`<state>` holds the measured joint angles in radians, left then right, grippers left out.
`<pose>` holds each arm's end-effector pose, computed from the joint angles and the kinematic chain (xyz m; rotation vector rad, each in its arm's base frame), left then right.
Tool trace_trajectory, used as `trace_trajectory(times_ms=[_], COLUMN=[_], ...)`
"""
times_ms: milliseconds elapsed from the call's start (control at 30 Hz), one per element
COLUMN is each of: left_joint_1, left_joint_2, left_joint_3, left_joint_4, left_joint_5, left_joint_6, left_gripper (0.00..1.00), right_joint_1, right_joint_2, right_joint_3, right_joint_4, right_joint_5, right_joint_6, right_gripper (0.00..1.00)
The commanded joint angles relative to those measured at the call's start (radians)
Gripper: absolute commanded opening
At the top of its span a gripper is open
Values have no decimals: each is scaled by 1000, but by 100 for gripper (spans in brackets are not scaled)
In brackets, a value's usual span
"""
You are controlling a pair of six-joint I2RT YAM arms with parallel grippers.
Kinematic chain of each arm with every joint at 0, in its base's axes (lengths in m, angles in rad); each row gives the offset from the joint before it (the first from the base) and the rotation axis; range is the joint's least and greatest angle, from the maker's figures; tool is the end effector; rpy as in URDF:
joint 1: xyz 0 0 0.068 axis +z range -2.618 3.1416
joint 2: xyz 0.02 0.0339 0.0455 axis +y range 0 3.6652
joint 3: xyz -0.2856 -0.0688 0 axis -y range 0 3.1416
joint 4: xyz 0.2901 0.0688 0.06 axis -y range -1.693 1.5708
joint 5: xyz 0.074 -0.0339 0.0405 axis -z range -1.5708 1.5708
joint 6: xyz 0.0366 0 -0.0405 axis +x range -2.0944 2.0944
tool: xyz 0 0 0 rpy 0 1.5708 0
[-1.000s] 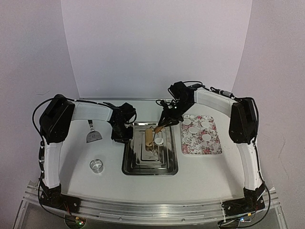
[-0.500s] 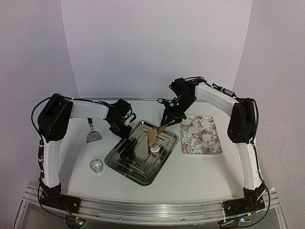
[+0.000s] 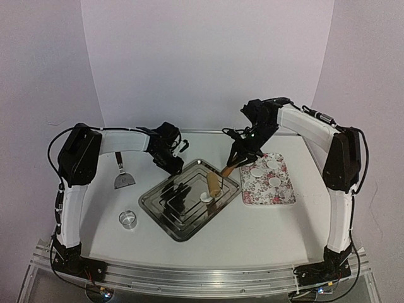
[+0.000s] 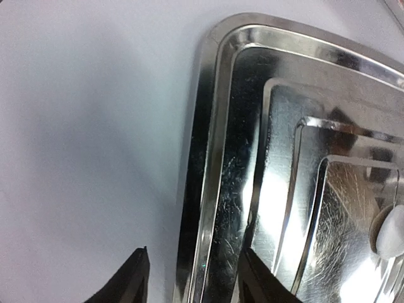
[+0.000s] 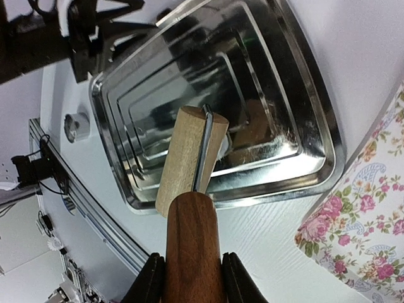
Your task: Roll out the dumpling wrappers from the dough
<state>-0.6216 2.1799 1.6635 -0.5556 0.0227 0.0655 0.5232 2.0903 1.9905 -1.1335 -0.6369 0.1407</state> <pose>0.4208 -0.3024 0.1596 0.9032 2.5019 -0.2150 0.4142 0.2640 0.2946 -0.6991 2.7684 1.0468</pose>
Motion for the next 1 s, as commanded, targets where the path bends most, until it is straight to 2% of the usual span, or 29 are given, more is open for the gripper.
trace_trajectory(times_ms=[0, 100, 167, 367, 467, 633, 767, 967], left_joint_1=[-1, 5, 18, 56, 67, 68, 77, 80], left_joint_2=[-71, -124, -165, -346, -394, -422, -419, -394], left_joint_3=[21, -2, -45, -301, -399, -473, -496, -490], left_joint_4=[-10, -95, -154, -166, -161, -162, -175, -201], left_joint_5=[-13, -41, -11, 58, 70, 76, 62, 33], left_joint_6=[-250, -425, -552, -790, -825, -829, -819, -800], left_gripper=[56, 63, 64, 69, 71, 72, 72, 65], right_joint_1=[7, 8, 11, 27, 28, 34, 42, 49], right_joint_2=[-53, -33, -12, 41, 74, 114, 147, 183], right_joint_3=[-40, -18, 10, 82, 105, 143, 171, 194], right_joint_4=[-32, -33, -31, -35, -41, -48, -45, -45], right_joint_5=[-31, -36, -42, -50, -37, -28, -36, 5], right_joint_6=[-85, -97, -97, -92, -98, -122, -127, -125], right_gripper=[0, 0, 0, 0, 0, 0, 0, 0])
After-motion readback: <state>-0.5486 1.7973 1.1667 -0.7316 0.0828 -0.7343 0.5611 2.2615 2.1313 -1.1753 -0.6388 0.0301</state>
